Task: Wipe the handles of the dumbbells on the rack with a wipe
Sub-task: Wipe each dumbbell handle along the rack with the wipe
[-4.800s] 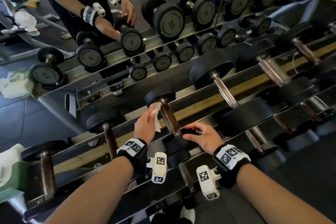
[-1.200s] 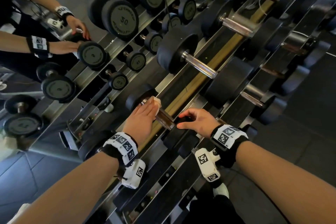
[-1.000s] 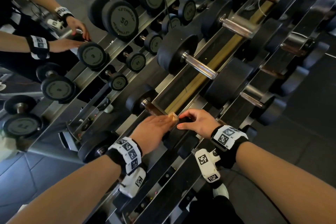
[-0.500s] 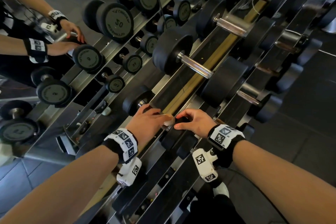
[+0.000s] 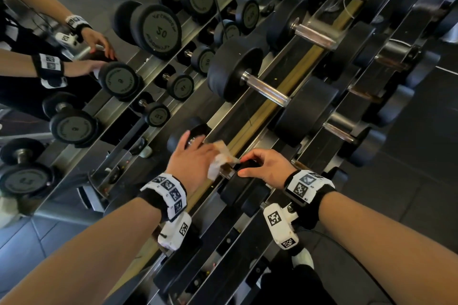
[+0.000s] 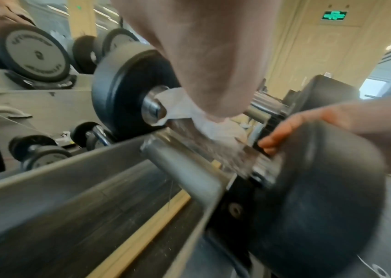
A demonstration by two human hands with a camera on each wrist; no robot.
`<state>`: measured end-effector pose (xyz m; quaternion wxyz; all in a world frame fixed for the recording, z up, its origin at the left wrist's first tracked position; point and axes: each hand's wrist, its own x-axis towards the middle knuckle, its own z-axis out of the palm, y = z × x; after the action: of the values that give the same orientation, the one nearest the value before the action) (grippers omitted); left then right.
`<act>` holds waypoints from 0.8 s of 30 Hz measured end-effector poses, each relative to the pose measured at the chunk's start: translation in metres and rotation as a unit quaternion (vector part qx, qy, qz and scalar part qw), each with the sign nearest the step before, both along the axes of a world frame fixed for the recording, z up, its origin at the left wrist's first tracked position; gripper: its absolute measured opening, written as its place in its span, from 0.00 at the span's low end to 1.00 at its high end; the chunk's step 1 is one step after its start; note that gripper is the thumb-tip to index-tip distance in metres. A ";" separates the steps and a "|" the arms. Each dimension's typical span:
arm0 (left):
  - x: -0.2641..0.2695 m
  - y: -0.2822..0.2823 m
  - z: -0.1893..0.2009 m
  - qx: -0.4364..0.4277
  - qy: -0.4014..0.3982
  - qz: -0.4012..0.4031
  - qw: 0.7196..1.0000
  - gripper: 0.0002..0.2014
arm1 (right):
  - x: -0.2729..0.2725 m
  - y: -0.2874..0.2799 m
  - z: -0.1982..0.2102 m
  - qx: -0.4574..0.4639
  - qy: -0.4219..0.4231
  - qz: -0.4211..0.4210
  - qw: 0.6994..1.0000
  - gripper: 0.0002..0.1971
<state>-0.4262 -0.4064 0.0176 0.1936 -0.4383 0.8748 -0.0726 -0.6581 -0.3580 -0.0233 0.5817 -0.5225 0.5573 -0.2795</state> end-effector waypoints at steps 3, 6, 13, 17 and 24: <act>0.004 -0.010 0.003 -0.040 -0.080 0.034 0.995 0.27 | 0.001 0.000 -0.001 0.001 -0.008 -0.004 1.000 0.15; -0.003 0.006 -0.003 -0.038 -0.040 0.043 0.998 0.29 | 0.000 0.001 -0.002 0.003 -0.012 -0.004 1.000 0.15; 0.001 0.026 -0.008 -0.022 0.003 0.051 0.998 0.35 | 0.000 0.000 -0.004 -0.007 -0.016 0.000 1.000 0.15; 0.007 0.006 -0.006 -0.053 0.008 0.142 0.988 0.33 | 0.000 -0.001 -0.004 -0.009 -0.007 0.008 1.000 0.14; -0.003 0.046 -0.027 -0.051 0.120 0.076 0.989 0.25 | 0.000 0.000 -0.003 -0.013 -0.012 0.010 1.000 0.12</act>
<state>-0.4289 -0.3600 -0.0097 0.0697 -0.5182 0.8510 -0.0495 -0.6579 -0.3582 -0.0264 0.5839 -0.5324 0.5414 -0.2871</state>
